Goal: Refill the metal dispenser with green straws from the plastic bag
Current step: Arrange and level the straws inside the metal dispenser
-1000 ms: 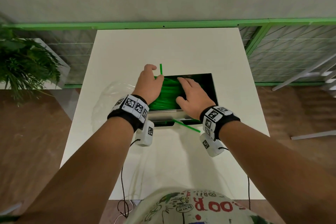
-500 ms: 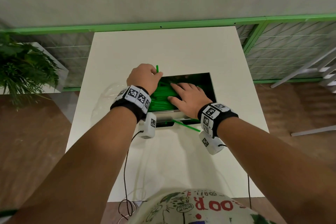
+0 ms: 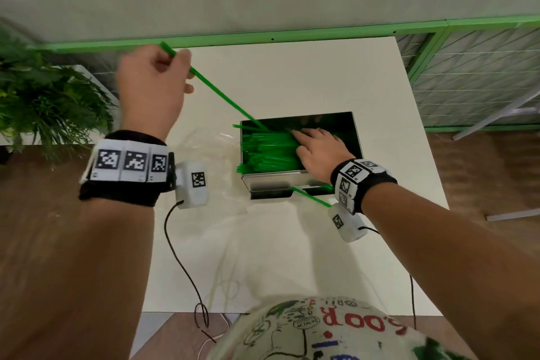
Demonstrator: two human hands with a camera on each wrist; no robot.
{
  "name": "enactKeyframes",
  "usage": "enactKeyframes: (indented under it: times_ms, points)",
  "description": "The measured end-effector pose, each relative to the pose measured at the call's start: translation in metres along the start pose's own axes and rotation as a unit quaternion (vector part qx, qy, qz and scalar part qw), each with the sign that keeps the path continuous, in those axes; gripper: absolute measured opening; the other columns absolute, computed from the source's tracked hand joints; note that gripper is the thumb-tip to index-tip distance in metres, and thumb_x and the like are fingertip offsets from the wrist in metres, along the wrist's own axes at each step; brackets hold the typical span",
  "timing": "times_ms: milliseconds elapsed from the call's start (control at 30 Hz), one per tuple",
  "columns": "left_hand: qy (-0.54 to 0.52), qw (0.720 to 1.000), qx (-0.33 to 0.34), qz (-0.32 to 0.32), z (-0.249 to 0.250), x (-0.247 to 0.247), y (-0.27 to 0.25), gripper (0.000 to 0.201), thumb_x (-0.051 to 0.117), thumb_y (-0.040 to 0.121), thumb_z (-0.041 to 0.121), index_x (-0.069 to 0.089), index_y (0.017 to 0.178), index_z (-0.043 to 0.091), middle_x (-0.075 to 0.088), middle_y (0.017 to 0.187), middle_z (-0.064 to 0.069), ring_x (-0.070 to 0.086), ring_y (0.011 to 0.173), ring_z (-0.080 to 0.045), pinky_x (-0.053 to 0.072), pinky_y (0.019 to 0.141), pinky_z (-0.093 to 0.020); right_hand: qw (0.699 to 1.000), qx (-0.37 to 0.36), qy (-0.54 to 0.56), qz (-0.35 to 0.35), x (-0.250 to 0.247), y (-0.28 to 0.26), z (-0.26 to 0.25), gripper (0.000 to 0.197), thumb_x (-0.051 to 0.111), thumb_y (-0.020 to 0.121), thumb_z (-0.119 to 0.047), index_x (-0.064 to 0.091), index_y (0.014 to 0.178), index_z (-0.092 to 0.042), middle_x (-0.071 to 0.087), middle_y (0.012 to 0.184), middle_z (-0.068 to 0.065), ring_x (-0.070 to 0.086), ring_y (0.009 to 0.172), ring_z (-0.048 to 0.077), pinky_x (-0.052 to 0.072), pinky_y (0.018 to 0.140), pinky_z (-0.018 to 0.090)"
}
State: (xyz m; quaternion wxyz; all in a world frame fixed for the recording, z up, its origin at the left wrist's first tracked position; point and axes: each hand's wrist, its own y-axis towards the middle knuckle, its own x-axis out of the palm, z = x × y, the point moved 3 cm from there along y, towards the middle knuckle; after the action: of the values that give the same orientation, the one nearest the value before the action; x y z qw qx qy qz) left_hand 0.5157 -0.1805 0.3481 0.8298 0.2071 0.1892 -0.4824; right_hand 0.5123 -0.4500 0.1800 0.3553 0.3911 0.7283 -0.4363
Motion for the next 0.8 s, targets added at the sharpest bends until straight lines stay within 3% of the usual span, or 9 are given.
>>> enactKeyframes:
  times_ms: [100,200,300,400,500,600,700,800]
  points:
    - [-0.099,0.995,0.018,0.022,0.004,-0.017,-0.005,0.016,0.069,0.094,0.025,0.069,0.089,0.01,0.074,0.079,-0.002,0.074,0.064,-0.013,0.062,0.066,-0.031,0.999,-0.007,0.034,0.018,-0.001,0.0,0.001,0.054,0.033,0.1,-0.029,0.034,0.154,-0.02,0.031,0.16,0.01,0.023,0.149,0.032,0.022,0.12,0.05]
    - [-0.172,0.985,0.009,0.005,-0.001,-0.005,-0.018,0.019,0.074,0.092,0.017,0.068,0.103,0.003,0.077,0.086,-0.005,0.076,0.072,-0.016,0.061,0.069,-0.029,0.974,-0.048,0.183,0.128,-0.012,-0.011,0.002,0.05,0.041,0.094,-0.011,0.051,0.143,-0.01,0.049,0.146,0.014,0.043,0.136,0.028,0.034,0.115,0.04]
    - [-0.166,0.984,-0.036,-0.055,-0.016,0.028,-0.041,0.022,0.076,0.091,0.016,0.064,0.107,0.006,0.079,0.089,-0.003,0.078,0.077,-0.017,0.061,0.074,-0.028,0.912,-0.066,0.251,0.318,-0.025,-0.048,0.019,0.035,0.046,0.083,-0.006,0.068,0.111,-0.005,0.065,0.106,0.012,0.06,0.1,0.027,0.049,0.092,0.04]
    - [-0.156,0.982,-0.065,-0.089,-0.04,0.057,-0.059,0.019,0.08,0.088,0.019,0.066,0.096,0.01,0.079,0.087,-0.006,0.077,0.077,-0.016,0.061,0.076,-0.027,0.904,-0.066,0.219,0.362,-0.015,-0.096,0.046,0.017,0.05,0.083,-0.007,0.066,0.091,-0.006,0.062,0.084,0.007,0.058,0.078,0.026,0.049,0.071,0.037]
    - [-0.125,0.984,-0.069,-0.108,-0.065,0.07,-0.063,0.018,0.083,0.083,0.024,0.067,0.084,0.018,0.078,0.086,-0.008,0.076,0.081,-0.02,0.061,0.085,-0.037,0.933,-0.061,0.175,0.309,0.012,-0.126,0.069,0.015,0.051,0.083,-0.014,0.064,0.087,-0.01,0.058,0.076,-0.002,0.054,0.066,0.02,0.046,0.064,0.032]
    - [-0.03,0.988,-0.044,-0.144,-0.082,0.08,-0.064,0.017,0.083,0.081,0.035,0.071,0.088,0.024,0.076,0.094,0.002,0.071,0.091,-0.017,0.058,0.092,-0.042,0.976,-0.022,0.131,0.17,0.047,-0.128,0.08,0.011,0.056,0.085,-0.021,0.066,0.089,-0.019,0.061,0.072,-0.008,0.055,0.063,0.018,0.049,0.063,0.032]
    - [0.158,0.975,0.051,-0.148,-0.087,0.086,-0.07,0.041,0.074,0.084,0.049,0.066,0.119,0.027,0.062,0.125,0.0,0.054,0.12,-0.024,0.046,0.106,-0.044,0.998,-0.043,0.012,0.038,0.074,-0.115,0.07,0.021,0.052,0.093,-0.031,0.066,0.104,-0.021,0.07,0.083,0.0,0.064,0.076,0.028,0.05,0.066,0.035]
    - [0.224,0.949,0.164,-0.147,-0.072,0.093,-0.082,0.062,0.057,0.093,0.056,0.05,0.143,0.019,0.043,0.152,-0.007,0.035,0.143,-0.029,0.031,0.117,-0.048,0.994,-0.072,-0.084,-0.006,0.087,-0.09,0.044,0.037,0.043,0.097,-0.038,0.054,0.127,-0.02,0.07,0.101,0.007,0.066,0.089,0.032,0.049,0.069,0.036]
